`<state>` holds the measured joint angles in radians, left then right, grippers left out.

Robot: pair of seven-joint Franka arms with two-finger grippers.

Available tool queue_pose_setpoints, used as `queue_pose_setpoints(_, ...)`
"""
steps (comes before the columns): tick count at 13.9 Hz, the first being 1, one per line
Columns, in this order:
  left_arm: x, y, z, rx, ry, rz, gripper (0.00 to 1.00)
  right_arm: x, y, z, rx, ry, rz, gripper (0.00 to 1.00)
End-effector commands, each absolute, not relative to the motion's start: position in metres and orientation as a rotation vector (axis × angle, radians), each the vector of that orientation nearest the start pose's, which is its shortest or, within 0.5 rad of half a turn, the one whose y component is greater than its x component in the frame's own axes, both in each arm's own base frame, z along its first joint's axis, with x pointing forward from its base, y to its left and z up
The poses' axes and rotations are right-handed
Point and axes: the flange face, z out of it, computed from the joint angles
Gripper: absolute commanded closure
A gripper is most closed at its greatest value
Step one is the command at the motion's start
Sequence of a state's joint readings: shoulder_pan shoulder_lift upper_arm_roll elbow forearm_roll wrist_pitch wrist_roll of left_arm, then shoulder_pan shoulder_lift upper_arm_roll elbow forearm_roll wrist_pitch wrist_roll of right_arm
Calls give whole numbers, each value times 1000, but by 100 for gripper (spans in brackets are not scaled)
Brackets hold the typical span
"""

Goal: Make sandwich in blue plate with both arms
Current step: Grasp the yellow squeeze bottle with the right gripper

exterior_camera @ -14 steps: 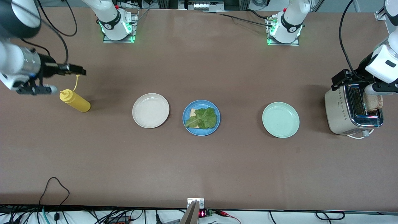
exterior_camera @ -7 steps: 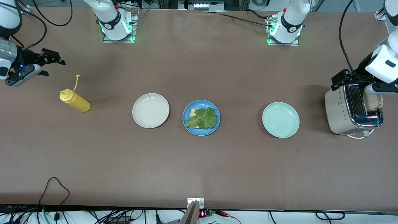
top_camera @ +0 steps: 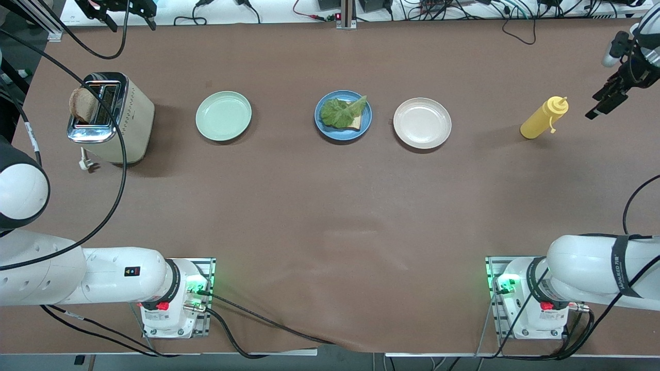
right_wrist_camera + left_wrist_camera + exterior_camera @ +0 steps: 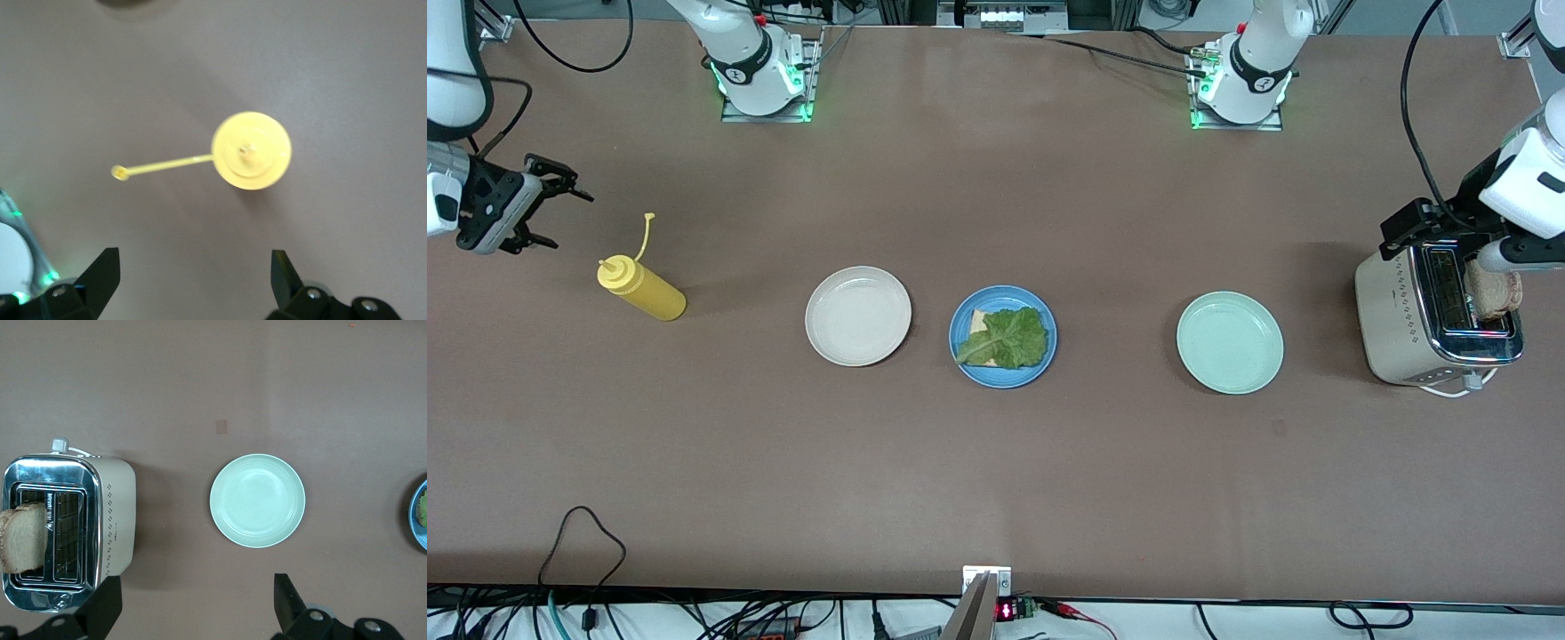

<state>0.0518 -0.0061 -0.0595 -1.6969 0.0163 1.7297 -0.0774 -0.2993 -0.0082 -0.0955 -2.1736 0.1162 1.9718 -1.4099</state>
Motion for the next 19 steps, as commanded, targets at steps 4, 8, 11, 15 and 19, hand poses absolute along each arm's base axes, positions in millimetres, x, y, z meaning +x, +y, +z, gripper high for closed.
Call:
queue_pose_setpoints(4, 559, 8, 586, -3138, -125, -60, 0, 472, -238, 306, -2423, -1450, -175, 0)
queue_pose_setpoints(8, 561, 5, 583, -3139, -125, -58, 0, 469, -256, 271, -2354, -1521, -301, 0)
queue_pose_setpoints(11, 561, 4, 583, -3139, -132, -63, 0, 463, -268, 234, -2319, -1445, -502, 0)
queue_pose_setpoints(15, 561, 2, 584, -3139, -120, -58, 0, 459, -268, 202, -2268, -1386, -673, 0)
queue_pose_setpoints(19, 560, 5, 583, -3139, -113, -48, 0, 458, -263, 179, -2226, -1363, -808, 0)
